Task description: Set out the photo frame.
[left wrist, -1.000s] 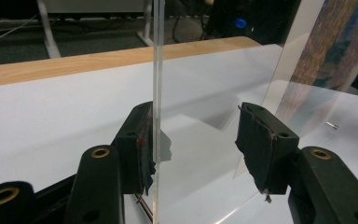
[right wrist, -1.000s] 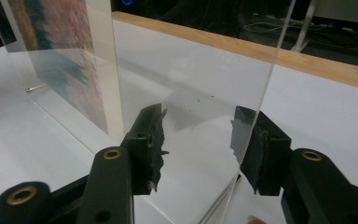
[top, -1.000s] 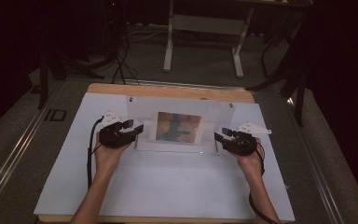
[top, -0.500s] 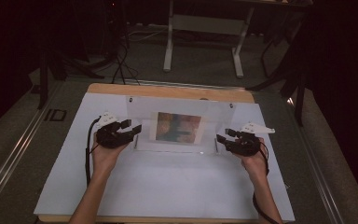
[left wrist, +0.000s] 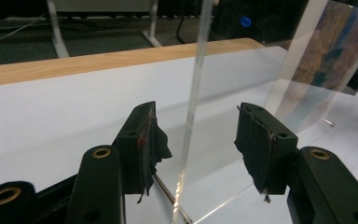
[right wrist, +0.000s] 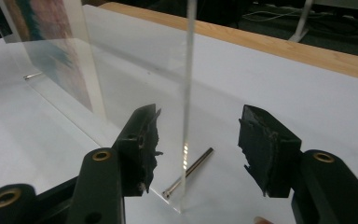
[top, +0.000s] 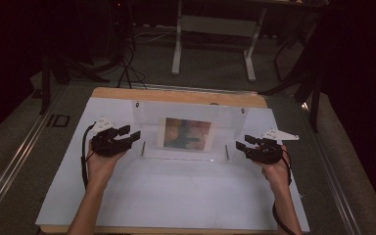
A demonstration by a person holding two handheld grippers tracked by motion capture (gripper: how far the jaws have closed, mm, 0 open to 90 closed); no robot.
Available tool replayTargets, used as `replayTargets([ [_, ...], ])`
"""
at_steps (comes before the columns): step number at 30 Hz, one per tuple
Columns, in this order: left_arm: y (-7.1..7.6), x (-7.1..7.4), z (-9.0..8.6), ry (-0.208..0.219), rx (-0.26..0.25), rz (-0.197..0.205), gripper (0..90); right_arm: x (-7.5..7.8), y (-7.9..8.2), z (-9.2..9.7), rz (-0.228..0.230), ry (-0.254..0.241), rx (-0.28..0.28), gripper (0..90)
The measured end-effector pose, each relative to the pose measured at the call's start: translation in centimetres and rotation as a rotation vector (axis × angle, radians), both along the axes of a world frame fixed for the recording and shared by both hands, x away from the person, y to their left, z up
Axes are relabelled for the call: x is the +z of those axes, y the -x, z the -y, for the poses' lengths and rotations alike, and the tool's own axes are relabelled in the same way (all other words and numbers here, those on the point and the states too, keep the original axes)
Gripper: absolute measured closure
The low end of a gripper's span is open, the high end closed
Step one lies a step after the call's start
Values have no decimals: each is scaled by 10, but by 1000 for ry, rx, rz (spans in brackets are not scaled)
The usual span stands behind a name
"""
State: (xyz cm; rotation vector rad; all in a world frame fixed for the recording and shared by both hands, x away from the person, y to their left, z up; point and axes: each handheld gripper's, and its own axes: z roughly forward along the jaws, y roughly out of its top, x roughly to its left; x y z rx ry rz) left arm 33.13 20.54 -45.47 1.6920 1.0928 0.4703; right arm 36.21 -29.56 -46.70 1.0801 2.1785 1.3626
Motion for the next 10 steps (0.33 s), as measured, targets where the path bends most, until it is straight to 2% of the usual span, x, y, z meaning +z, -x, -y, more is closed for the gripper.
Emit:
replayTargets([
  [6, 1, 1, -11, -1, 46, -3, 484, 0, -1, 8, -8, 9, -29, 464],
  [10, -1, 0, -19, -26, 110, -36, 483, -3, -3, 14, -31, 29, -60, 457],
])
